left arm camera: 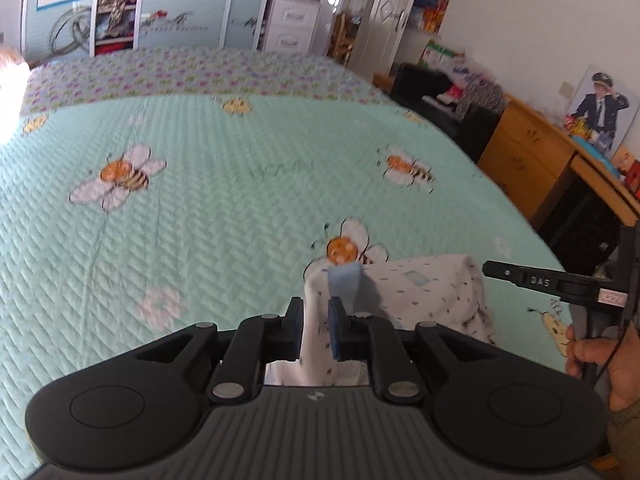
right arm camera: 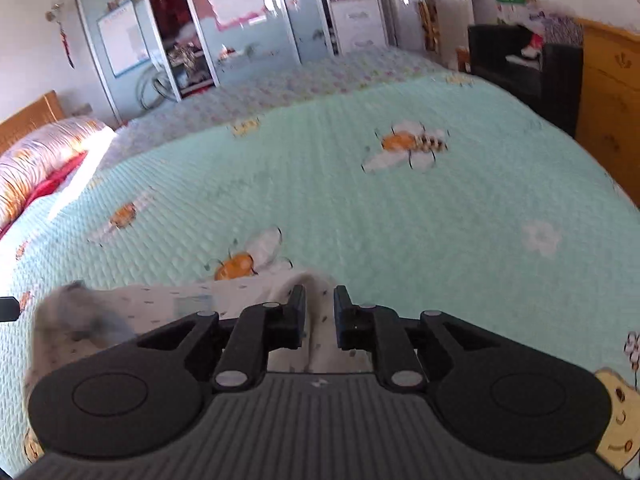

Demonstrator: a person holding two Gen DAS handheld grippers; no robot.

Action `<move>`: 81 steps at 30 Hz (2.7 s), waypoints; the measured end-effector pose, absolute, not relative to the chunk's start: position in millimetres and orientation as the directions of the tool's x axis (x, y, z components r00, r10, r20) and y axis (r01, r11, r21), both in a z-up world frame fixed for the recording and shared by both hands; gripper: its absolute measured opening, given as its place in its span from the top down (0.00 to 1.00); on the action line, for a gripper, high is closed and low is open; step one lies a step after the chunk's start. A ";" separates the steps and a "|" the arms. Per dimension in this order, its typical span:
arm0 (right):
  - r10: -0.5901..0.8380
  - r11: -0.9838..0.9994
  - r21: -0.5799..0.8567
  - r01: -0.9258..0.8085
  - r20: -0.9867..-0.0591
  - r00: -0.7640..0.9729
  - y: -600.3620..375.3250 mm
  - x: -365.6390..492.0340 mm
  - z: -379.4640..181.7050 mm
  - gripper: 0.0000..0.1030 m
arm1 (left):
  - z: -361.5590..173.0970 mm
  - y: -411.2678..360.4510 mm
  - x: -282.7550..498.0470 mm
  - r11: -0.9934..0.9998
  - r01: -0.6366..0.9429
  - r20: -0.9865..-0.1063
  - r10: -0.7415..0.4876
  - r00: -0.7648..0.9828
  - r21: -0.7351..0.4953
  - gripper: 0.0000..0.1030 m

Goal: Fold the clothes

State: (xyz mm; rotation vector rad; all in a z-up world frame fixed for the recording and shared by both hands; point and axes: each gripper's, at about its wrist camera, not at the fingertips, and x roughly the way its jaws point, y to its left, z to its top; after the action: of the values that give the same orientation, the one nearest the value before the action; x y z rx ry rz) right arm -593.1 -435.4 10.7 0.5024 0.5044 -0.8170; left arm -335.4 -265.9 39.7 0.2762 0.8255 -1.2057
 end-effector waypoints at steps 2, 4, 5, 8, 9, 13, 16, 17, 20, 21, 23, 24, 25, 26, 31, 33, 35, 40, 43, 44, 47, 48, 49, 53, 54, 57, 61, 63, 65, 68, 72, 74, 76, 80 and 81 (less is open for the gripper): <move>-0.554 0.611 0.205 0.764 -0.578 0.598 -424.3 -595.6 10.7 0.74 | 31.0 -260.7 -335.3 0.402 0.884 -0.690 -0.711 0.137 -0.239 0.66; -0.556 0.639 0.185 0.747 -0.559 0.614 -413.1 -598.1 10.6 0.67 | 29.4 -249.0 -334.2 0.427 0.871 -0.672 -0.722 0.166 -0.243 0.53; -0.557 0.652 0.175 0.738 -0.550 0.622 -407.5 -599.3 10.5 0.62 | 30.3 -243.6 -333.0 0.437 0.866 -0.661 -0.728 0.181 -0.244 0.49; -0.557 0.689 0.144 0.710 -0.521 0.646 -390.8 -603.1 10.4 0.53 | 31.1 -228.2 -326.7 0.467 0.849 -0.648 -0.731 0.214 -0.247 0.44; -0.556 0.704 0.128 0.698 -0.512 0.655 -385.2 -603.3 10.5 0.53 | 29.9 -225.7 -325.4 0.475 0.845 -0.652 -0.726 0.218 -0.245 0.44; -0.527 0.815 -0.069 0.575 -0.498 0.688 -364.3 -572.3 13.6 0.47 | 19.2 -221.5 -327.0 0.494 0.842 -0.694 -0.684 0.224 -0.216 0.42; -0.505 0.853 -0.165 0.496 -0.506 0.700 -353.3 -551.0 8.8 0.42 | 12.0 -220.3 -335.8 0.473 0.860 -0.694 -0.685 0.221 -0.192 0.42; -0.498 0.861 -0.191 0.472 -0.511 0.701 -350.9 -544.1 6.6 0.42 | 10.0 -221.1 -339.4 0.463 0.868 -0.693 -0.686 0.223 -0.180 0.42; -0.473 0.879 -0.248 0.407 -0.556 0.683 -355.8 -522.0 -3.3 0.42 | 3.8 -228.4 -347.6 0.441 0.888 -0.702 -0.675 0.229 -0.134 0.42; -0.466 0.884 -0.277 0.376 -0.571 0.675 -355.3 -515.3 -7.1 0.42 | 2.2 -230.9 -349.6 0.435 0.892 -0.708 -0.668 0.229 -0.122 0.42; -0.467 0.884 -0.339 0.323 -0.597 0.652 -356.1 -501.4 -14.7 0.42 | 0.1 -234.6 -352.1 0.420 0.901 -0.716 -0.662 0.221 -0.111 0.42; -0.473 0.879 -0.369 0.300 -0.608 0.638 -357.3 -494.6 -18.5 0.42 | -0.5 -236.1 -352.9 0.415 0.903 -0.716 -0.663 0.218 -0.110 0.42; -0.475 0.878 -0.382 0.289 -0.617 0.628 -359.3 -490.4 -21.9 0.42 | -0.2 -236.9 -354.0 0.411 0.905 -0.714 -0.666 0.216 -0.109 0.42; -0.472 0.879 -0.390 0.274 -0.630 0.617 -362.3 -486.3 -26.3 0.42 | 0.3 -237.9 -355.2 0.409 0.907 -0.714 -0.666 0.216 -0.107 0.42; -0.426 0.904 -0.336 0.263 -0.668 0.610 -373.1 -481.9 -35.8 0.97 | 0.6 -241.9 -357.7 0.405 0.910 -0.711 -0.665 0.230 -0.085 0.40; -0.459 0.888 -0.327 0.322 -0.630 0.626 -376.4 -489.1 -31.4 0.98 | 0.1 -245.1 -360.3 0.395 0.915 -0.709 -0.667 0.227 -0.079 0.40; -0.501 0.864 -0.290 0.411 -0.572 0.649 -381.1 -503.1 -18.8 0.98 | -0.4 -248.4 -363.0 0.384 0.920 -0.708 -0.670 0.223 -0.074 0.40; -0.559 0.821 -0.180 0.542 -0.449 0.697 -382.5 -540.8 14.8 0.98 | -4.3 -262.3 -372.3 0.349 0.936 -0.706 -0.676 0.211 -0.055 0.39; -0.579 0.807 -0.170 0.565 -0.410 0.705 -374.8 -556.1 24.7 0.98 | -6.5 -275.3 -381.3 0.314 0.949 -0.697 -0.684 0.214 -0.017 0.39; -0.585 0.803 -0.163 0.573 -0.397 0.707 -372.0 -561.8 28.4 0.98 | -5.6 -277.6 -382.4 0.314 0.949 -0.690 -0.689 0.222 -0.009 0.39; -0.603 0.790 -0.142 0.596 -0.357 0.714 -362.8 -580.7 36.4 0.98 | -0.8 -282.3 -381.9 0.311 0.950 -0.665 -0.714 0.220 -0.020 0.39; -0.603 0.790 -0.132 0.599 -0.351 0.717 -360.8 -586.6 38.7 0.98 | 0.6 -284.8 -381.2 0.303 0.952 -0.661 -0.721 0.208 -0.031 0.39; -0.603 0.789 -0.123 0.602 -0.345 0.720 -358.9 -592.3 40.8 0.98 | 1.2 -287.3 -380.9 0.292 0.956 -0.658 -0.726 0.197 -0.036 0.39; -0.613 0.778 -0.116 0.617 -0.350 0.708 -352.8 -607.5 40.7 0.98 | -0.1 -305.0 -382.9 0.216 0.976 -0.658 -0.739 0.144 -0.029 0.38; -0.616 0.776 -0.116 0.620 -0.354 0.704 -351.7 -610.4 39.9 0.98 | -2.0 -309.8 -383.8 0.202 0.979 -0.663 -0.737 0.135 -0.024 0.38; -0.620 0.769 -0.103 0.632 -0.361 0.696 -349.9 -617.9 37.8 0.98 | -7.8 -322.9 -386.3 0.164 0.986 -0.674 -0.731 0.105 -0.024 0.38; -0.627 0.760 -0.088 0.644 -0.357 0.692 -344.0 -623.6 38.5 0.97 | -20.2 -337.3 -381.4 0.145 0.988 -0.687 -0.723 0.068 -0.054 0.43; -0.631 0.756 -0.082 0.650 -0.358 0.688 -341.7 -626.5 38.5 0.97 | -24.4 -335.7 -378.7 0.158 0.984 -0.694 -0.718 0.055 -0.085 0.87; -0.633 0.752 -0.075 0.655 -0.361 0.685 -340.1 -629.0 37.8 0.97 | -24.2 -326.7 -377.6 0.184 0.977 -0.682 -0.728 0.064 -0.105 0.94; -0.631 0.749 -0.057 0.661 -0.366 0.684 -338.1 -628.2 37.0 0.97 | -7.6 -299.4 -378.0 0.264 0.962 -0.622 -0.764 0.168 -0.064 0.95; -0.621 0.763 -0.046 0.645 -0.329 0.712 -333.0 -621.3 48.7 0.97 | 40.1 -255.0 -373.8 0.364 0.931 -0.491 -0.811 0.318 0.002 0.95; -0.601 0.787 -0.047 0.615 -0.288 0.746 -328.5 -612.8 64.0 0.97 | 76.0 -238.0 -376.2 0.404 0.914 -0.397 -0.833 0.385 0.038 0.95; -0.573 0.813 -0.050 0.580 -0.240 0.784 -323.6 -602.9 82.6 0.97 | 112.0 -220.9 -378.5 0.447 0.892 -0.296 -0.845 0.446 0.068 0.95; -0.496 0.868 -0.035 0.495 -0.088 0.864 -312.3 -587.8 145.4 0.97 | 183.9 -186.9 -383.2 0.535 0.838 -0.084 -0.835 0.544 0.112 0.95; -0.468 0.884 -0.020 0.468 -0.046 0.882 -310.9 -586.1 164.0 0.97 | 201.8 -178.4 -384.4 0.557 0.822 -0.029 -0.826 0.563 0.120 0.95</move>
State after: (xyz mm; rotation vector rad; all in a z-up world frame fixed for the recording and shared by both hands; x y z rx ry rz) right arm -586.1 -310.9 164.0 -0.0087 0.0500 -0.4874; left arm -384.4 -178.4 201.8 0.1246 -0.0316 -0.9724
